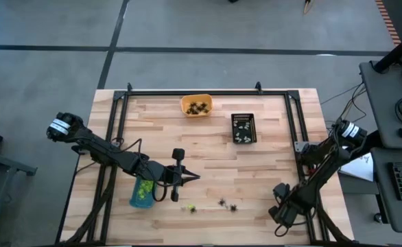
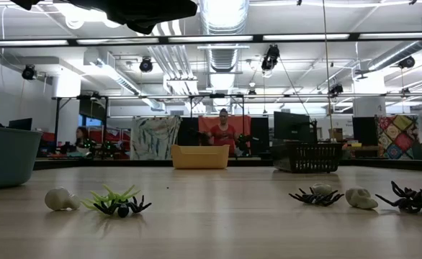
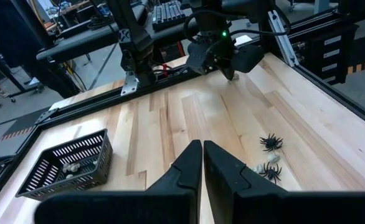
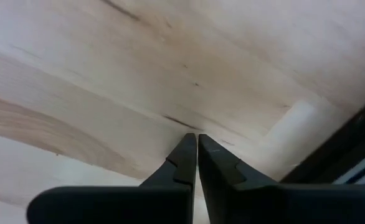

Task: Sort Halloween decoration
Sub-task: Put the white skull toy into the black bin

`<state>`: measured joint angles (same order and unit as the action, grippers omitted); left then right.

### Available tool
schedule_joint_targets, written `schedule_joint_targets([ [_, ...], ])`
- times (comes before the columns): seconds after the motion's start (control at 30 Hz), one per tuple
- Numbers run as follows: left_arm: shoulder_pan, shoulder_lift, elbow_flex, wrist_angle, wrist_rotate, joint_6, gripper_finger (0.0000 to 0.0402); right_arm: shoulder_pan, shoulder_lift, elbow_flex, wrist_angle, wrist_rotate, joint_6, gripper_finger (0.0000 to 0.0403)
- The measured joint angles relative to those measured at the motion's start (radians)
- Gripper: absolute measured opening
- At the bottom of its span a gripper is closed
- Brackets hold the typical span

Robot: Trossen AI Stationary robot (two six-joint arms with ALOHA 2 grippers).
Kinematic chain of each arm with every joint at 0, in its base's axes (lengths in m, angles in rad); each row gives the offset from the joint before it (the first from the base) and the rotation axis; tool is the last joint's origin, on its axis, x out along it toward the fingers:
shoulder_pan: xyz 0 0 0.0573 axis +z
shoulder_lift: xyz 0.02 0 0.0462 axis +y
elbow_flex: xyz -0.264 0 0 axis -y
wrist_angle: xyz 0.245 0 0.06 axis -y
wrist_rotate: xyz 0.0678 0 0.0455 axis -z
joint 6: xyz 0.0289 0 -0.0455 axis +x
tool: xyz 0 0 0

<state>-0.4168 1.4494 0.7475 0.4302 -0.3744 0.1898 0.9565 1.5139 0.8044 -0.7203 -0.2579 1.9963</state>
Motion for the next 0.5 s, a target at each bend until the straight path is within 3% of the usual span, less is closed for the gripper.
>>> schedule_joint_targets([
  [0.27, 0.0, 0.0, 0.0, 0.0, 0.0, 0.0, 0.0, -0.006, -0.032, 0.067, -0.132, 0.06, -0.079, 0.0009],
  [0.5, 0.0, 0.0, 0.0, 0.001, 0.0, 0.0, 0.0, 0.013, -0.036, 0.11, -0.124, 0.02, -0.609, 0.0009],
])
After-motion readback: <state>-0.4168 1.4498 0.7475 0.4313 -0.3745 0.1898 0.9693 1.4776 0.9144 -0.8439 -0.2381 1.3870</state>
